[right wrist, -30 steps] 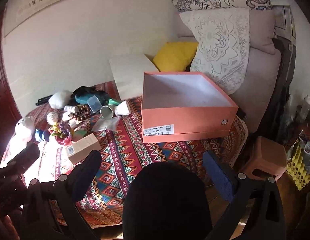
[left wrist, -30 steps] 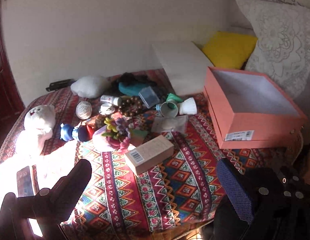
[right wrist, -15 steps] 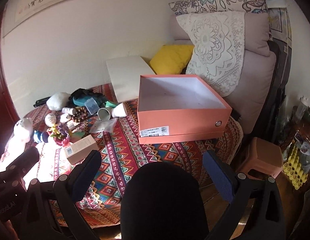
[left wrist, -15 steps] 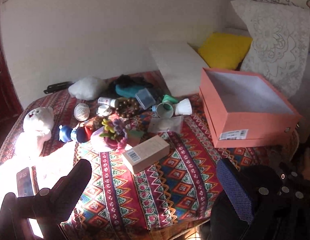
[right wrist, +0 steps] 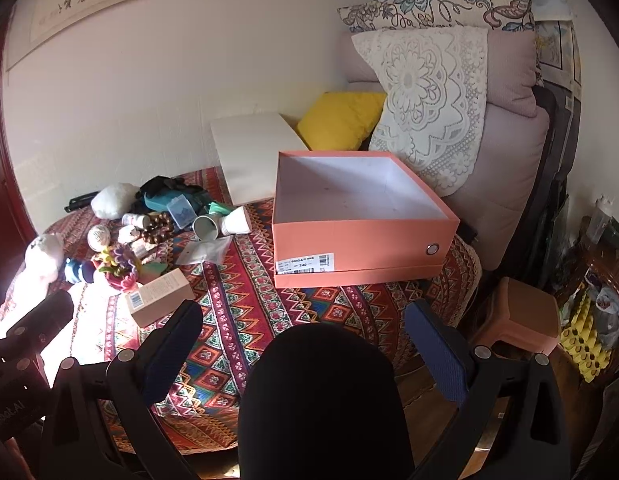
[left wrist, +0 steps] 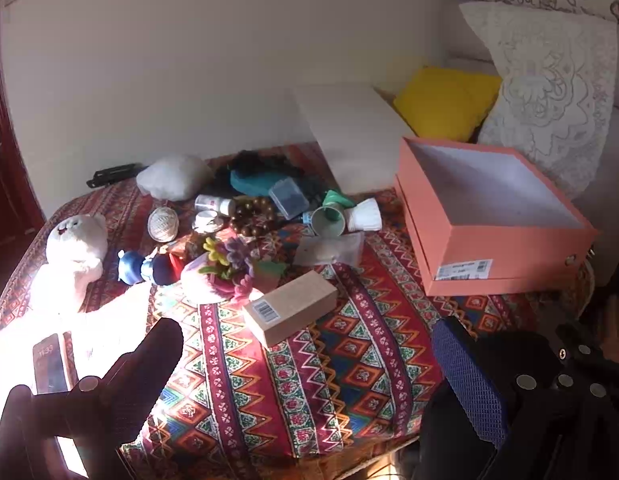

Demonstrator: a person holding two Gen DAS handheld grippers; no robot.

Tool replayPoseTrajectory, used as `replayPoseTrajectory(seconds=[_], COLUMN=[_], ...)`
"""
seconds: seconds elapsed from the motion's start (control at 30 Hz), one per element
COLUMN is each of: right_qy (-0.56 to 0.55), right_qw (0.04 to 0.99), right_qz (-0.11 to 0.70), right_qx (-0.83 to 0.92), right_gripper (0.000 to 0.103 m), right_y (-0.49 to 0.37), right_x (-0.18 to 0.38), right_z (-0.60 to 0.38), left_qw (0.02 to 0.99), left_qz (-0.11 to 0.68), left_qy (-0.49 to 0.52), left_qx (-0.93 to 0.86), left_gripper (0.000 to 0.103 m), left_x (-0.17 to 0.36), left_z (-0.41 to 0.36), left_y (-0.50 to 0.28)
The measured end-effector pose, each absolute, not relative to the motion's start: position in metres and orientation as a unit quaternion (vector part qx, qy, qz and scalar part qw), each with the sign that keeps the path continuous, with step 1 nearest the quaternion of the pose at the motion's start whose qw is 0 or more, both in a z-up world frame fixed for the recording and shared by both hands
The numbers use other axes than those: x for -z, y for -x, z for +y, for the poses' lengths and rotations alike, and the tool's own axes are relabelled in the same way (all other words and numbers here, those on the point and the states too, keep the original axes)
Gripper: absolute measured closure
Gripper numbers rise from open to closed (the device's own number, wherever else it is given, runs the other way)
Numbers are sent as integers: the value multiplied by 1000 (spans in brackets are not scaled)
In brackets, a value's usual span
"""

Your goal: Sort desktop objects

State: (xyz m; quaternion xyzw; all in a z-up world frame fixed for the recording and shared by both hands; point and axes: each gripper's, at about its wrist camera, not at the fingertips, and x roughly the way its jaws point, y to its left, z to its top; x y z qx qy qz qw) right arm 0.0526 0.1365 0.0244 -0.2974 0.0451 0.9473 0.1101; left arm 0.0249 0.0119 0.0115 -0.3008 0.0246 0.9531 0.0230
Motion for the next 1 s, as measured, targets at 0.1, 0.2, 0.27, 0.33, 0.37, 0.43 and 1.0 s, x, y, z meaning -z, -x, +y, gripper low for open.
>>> replayPoseTrajectory(seconds=[0.1,0.2,0.27,0.33,0.37,0.43,1.0], right_qy=[295,296,296,296,295,295,299], right_qw=[110,109,108,108,108,108,112], right_qz=[44,41,40,39,39,38,31], right_qx=[-948,-948,-948,-948,-948,-949,-947], right_gripper=[0,0,0,0,0,0,0], right_y=[-53,-52,-53,-52,-53,-53,-48], right_x=[-23,-22,-21,-21,-21,-21,-22], right_z=[134,131,131,131,131,130,123], left_qw=[23,24,25,25,25,25,26], left_qz=[25,24,23,22,22,21,21], left_qy=[300,301,301,301,301,301,303], left_qx=[-953,-953,-953,-953,-953,-953,-952], left_gripper=[0,0,0,0,0,0,0], left_x=[-12,-12,-12,-13,-13,-13,-14], left_z=[12,11,10,9,9,8,5], left_y=[-25,-26,-26,-25,-25,-25,-26])
